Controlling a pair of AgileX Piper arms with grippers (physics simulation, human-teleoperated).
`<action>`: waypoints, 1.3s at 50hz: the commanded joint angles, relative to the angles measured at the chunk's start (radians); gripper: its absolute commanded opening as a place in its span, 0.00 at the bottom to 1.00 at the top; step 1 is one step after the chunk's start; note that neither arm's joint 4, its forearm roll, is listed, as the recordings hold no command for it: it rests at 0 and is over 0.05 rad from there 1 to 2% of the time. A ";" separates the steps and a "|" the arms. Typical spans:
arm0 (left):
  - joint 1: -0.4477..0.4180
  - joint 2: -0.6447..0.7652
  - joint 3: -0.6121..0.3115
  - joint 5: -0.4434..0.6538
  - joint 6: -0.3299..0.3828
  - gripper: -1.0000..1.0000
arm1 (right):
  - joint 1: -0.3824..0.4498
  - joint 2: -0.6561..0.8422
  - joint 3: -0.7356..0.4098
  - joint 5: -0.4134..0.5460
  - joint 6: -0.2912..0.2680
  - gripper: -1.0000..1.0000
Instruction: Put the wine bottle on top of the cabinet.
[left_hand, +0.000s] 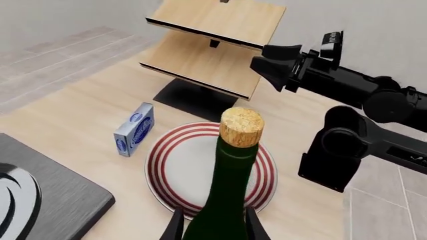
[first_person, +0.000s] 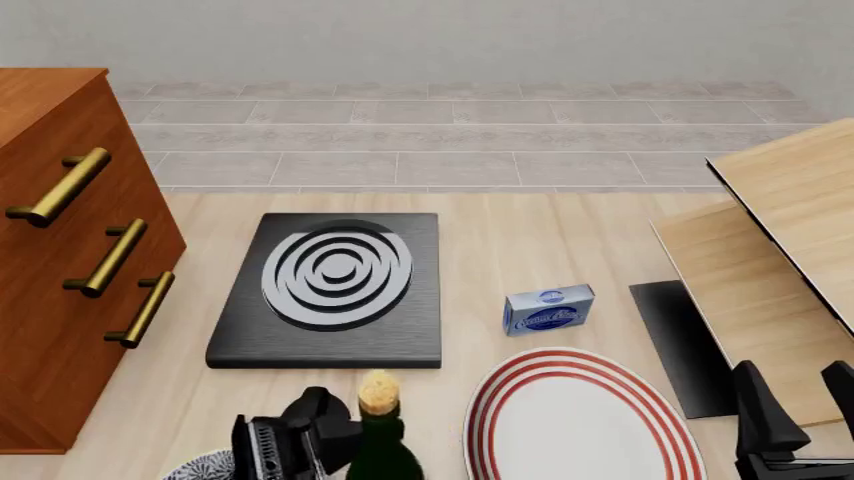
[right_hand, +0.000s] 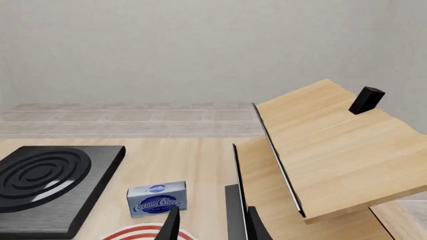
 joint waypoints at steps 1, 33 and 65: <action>0.014 -0.115 -0.014 0.094 0.028 0.00 | 0.000 0.000 0.000 0.000 0.000 1.00; 0.151 -0.651 -0.064 0.589 0.069 0.00 | 0.000 0.000 0.000 0.000 0.000 1.00; 0.371 -0.972 -0.222 0.983 0.140 0.00 | 0.000 0.000 0.000 0.000 0.000 1.00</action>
